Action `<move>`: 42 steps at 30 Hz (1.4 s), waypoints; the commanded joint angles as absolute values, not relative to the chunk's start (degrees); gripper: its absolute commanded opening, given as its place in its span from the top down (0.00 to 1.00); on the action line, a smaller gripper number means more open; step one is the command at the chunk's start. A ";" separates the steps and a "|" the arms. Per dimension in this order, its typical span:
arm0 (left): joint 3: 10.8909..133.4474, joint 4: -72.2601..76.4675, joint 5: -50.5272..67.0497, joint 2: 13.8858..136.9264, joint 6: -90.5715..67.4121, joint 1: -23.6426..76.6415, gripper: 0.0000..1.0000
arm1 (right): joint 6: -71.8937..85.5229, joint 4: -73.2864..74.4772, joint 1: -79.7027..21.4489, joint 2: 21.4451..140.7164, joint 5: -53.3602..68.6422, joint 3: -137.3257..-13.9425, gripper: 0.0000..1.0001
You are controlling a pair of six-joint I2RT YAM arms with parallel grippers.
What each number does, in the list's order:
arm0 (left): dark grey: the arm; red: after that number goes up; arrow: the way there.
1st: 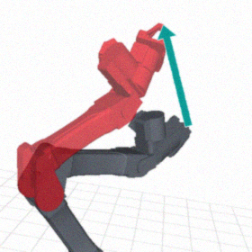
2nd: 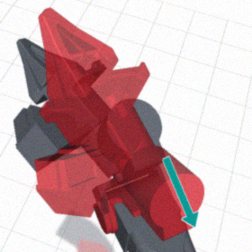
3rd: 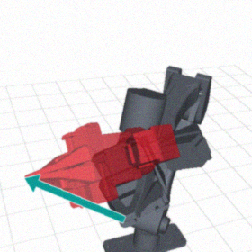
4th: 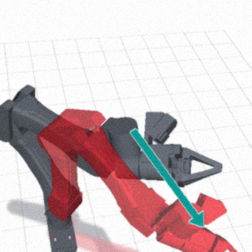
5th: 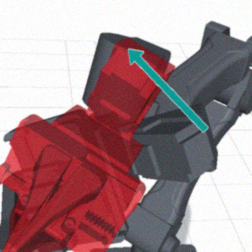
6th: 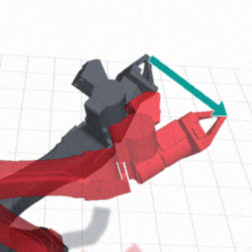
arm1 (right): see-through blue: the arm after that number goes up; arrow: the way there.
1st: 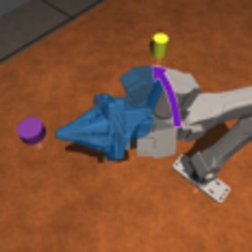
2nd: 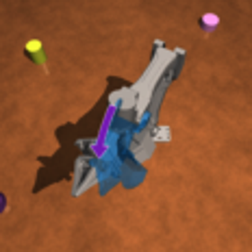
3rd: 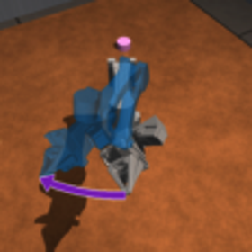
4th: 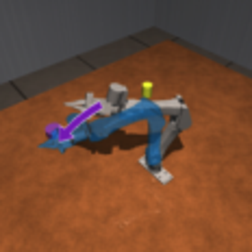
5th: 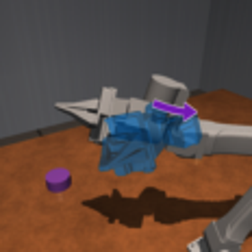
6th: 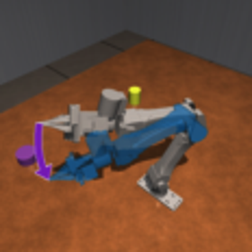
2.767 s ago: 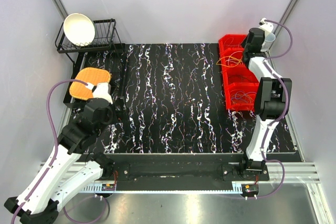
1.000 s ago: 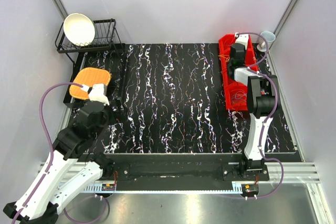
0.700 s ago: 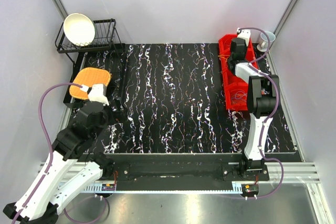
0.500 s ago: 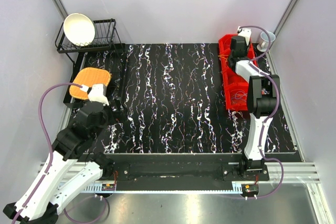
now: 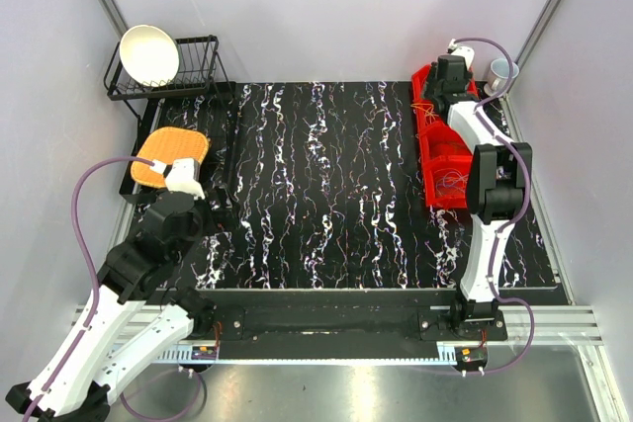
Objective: Untangle the cables
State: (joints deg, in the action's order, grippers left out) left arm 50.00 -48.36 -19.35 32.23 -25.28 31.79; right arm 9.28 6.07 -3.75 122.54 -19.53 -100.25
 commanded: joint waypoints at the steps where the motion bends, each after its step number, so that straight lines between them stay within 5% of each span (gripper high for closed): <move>1: 49.57 -45.70 -18.81 31.90 -24.43 31.55 0.01 | 11.78 9.93 -3.78 116.98 -11.53 -102.04 0.32; 27: 49.66 -45.88 -18.72 33.13 -24.43 31.55 0.01 | 4.75 24.52 -3.78 130.25 -2.46 -115.13 0.30; 31: 49.66 -45.79 -18.81 33.05 -24.43 31.55 0.01 | 4.92 24.61 -3.78 130.78 -2.63 -115.66 0.43; 37: 49.57 -45.79 -18.81 33.22 -24.43 31.64 0.01 | 4.57 24.61 -3.78 130.87 -5.18 -116.28 0.79; 42: 49.66 -45.79 -18.81 33.22 -24.43 31.64 0.01 | 4.39 24.52 -3.78 131.04 -5.19 -116.54 0.90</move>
State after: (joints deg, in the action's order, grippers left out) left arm 50.00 -48.34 -19.35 32.86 -25.28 31.79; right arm 5.08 25.19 -3.75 130.93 -3.99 -113.95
